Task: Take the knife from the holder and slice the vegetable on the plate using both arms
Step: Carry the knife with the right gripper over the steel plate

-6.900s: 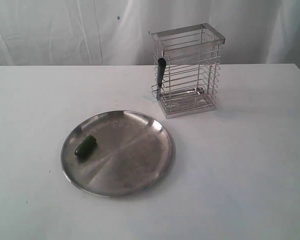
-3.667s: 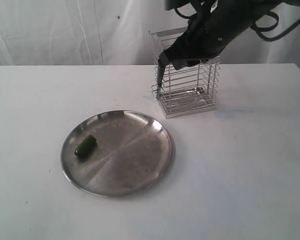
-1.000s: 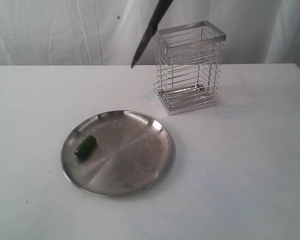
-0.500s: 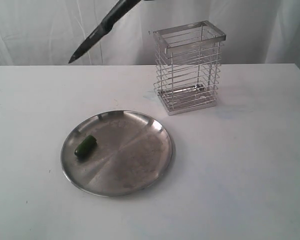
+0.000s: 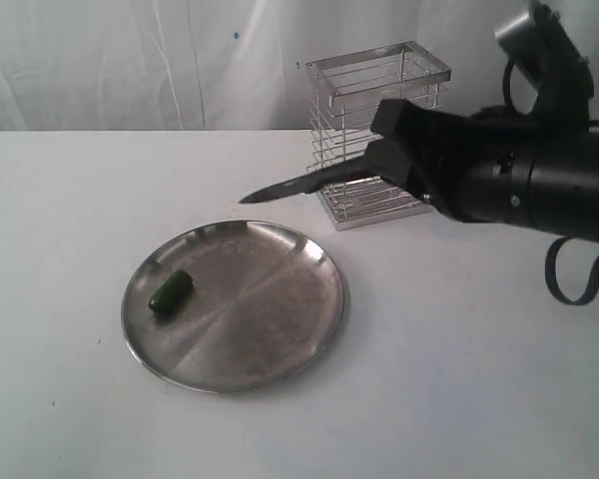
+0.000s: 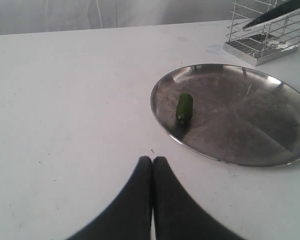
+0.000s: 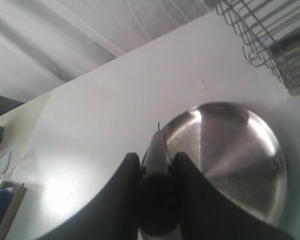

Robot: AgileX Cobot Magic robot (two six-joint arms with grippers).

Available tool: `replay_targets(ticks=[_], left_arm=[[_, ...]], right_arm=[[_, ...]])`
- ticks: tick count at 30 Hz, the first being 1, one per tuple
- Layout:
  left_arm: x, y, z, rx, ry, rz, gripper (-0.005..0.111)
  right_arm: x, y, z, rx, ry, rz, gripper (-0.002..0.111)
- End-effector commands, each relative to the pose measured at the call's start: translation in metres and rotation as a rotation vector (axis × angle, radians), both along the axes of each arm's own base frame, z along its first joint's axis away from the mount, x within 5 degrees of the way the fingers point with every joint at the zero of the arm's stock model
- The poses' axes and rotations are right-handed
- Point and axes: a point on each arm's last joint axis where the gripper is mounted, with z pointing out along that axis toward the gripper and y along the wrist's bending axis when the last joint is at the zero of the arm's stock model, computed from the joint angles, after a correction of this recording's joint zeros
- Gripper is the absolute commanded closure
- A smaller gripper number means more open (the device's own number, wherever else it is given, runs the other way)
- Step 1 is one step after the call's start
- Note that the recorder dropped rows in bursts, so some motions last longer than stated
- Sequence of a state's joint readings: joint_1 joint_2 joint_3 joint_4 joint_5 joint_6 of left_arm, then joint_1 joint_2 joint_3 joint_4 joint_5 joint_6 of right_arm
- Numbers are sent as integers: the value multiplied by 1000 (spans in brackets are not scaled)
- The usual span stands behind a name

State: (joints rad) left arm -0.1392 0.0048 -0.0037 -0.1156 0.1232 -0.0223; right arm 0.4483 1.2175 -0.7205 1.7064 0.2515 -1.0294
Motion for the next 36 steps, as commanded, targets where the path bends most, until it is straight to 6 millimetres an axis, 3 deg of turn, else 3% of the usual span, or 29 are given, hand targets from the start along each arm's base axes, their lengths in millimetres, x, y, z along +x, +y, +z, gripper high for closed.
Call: replay_targets(ticks=[1, 9, 15, 26, 32, 36], left_arm=[[0, 0, -1, -4, -1, -6, 107], [0, 0, -1, -4, -1, -6, 107], [0, 0, -1, -4, -1, -6, 107], [0, 0, -1, -4, -1, -6, 107], [0, 0, -1, -4, -1, -6, 107], [0, 0, -1, -4, -1, -6, 107]], right_arm=[[-1, -3, -21, -40, 53, -29, 108], [17, 16, -48, -37, 161, 65, 108], [43, 31, -29, 21, 122, 94, 108], [46, 37, -10, 115, 73, 235, 108], [51, 28, -10, -3, -67, 283, 108], [56, 21, -12, -195, -232, 301, 108]])
